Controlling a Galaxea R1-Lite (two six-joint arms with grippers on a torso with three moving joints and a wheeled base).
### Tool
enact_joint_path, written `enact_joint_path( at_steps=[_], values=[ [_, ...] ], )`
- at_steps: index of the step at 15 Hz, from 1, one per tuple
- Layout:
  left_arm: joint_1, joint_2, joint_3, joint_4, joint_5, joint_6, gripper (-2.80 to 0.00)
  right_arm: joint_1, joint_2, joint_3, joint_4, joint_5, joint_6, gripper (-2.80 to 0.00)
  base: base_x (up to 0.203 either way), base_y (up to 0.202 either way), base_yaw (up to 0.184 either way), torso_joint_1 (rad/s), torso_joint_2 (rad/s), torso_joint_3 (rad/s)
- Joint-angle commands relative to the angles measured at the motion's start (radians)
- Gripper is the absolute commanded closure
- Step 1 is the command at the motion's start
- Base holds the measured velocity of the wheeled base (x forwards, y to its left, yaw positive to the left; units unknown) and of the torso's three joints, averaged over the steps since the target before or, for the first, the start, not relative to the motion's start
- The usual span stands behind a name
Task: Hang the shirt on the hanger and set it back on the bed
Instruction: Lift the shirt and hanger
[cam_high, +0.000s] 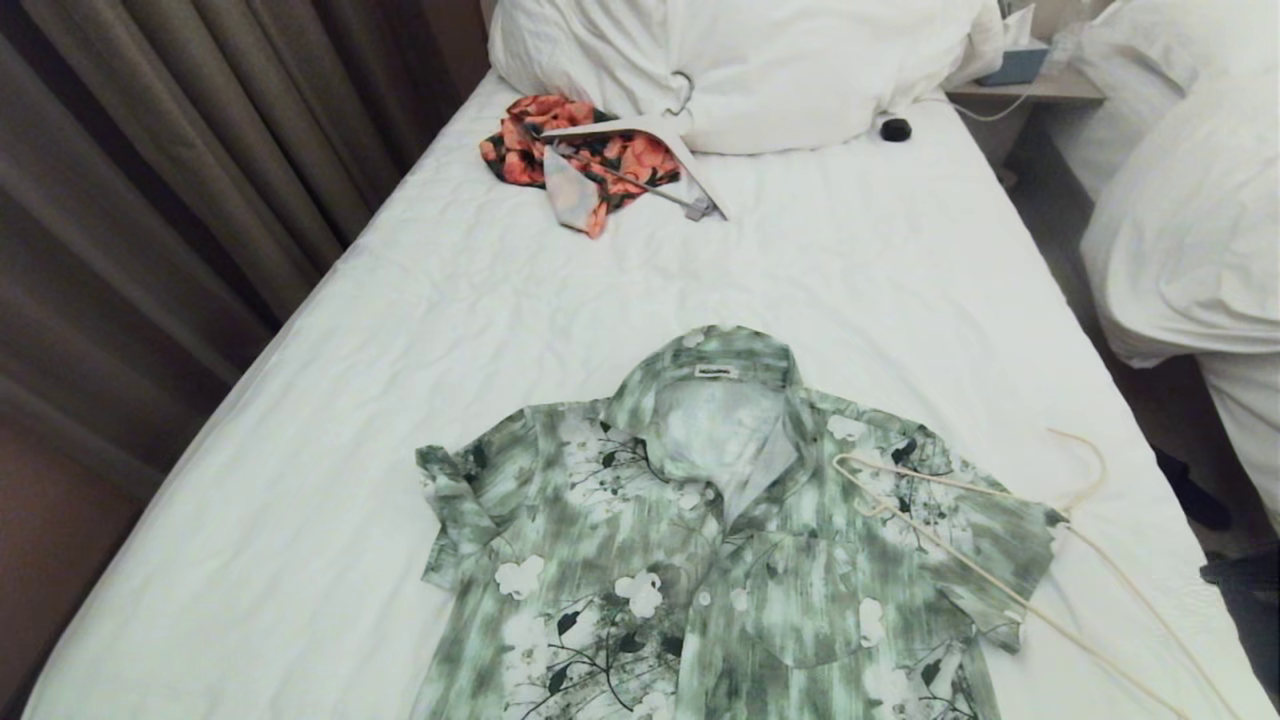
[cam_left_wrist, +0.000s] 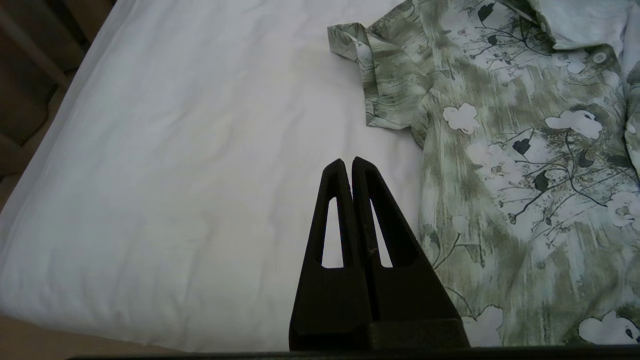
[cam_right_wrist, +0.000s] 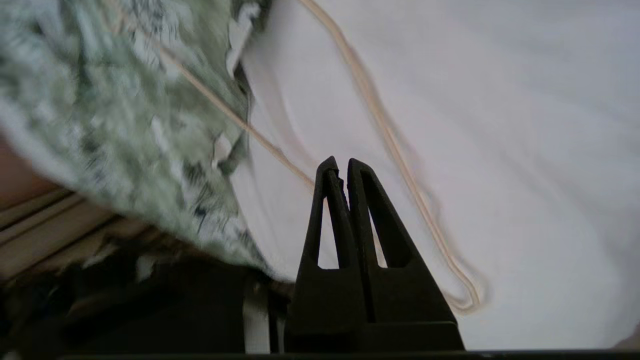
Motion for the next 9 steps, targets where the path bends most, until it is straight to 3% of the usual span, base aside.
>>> enact_joint_path(
  at_steps=[1,6,9],
  values=[
    [0.0,0.001,0.001,0.0,0.0,0.0,0.0,-0.052,0.125,-0.04,0.074,0.072,-0.093,0.0,0.0,0.0,0.0,0.0,0.0,0.0],
    [0.0,0.001,0.002,0.0,0.0,0.0,0.0,-0.109,0.19,0.011,0.083,0.167,-0.25,0.0,0.0,0.0,0.0,0.0,0.0,0.0],
    [0.0,0.001,0.0,0.0,0.0,0.0,0.0,-0.132,0.21,0.019,0.088,0.244,-0.273,0.0,0.0,0.0,0.0,0.0,0.0,0.0]
  ],
)
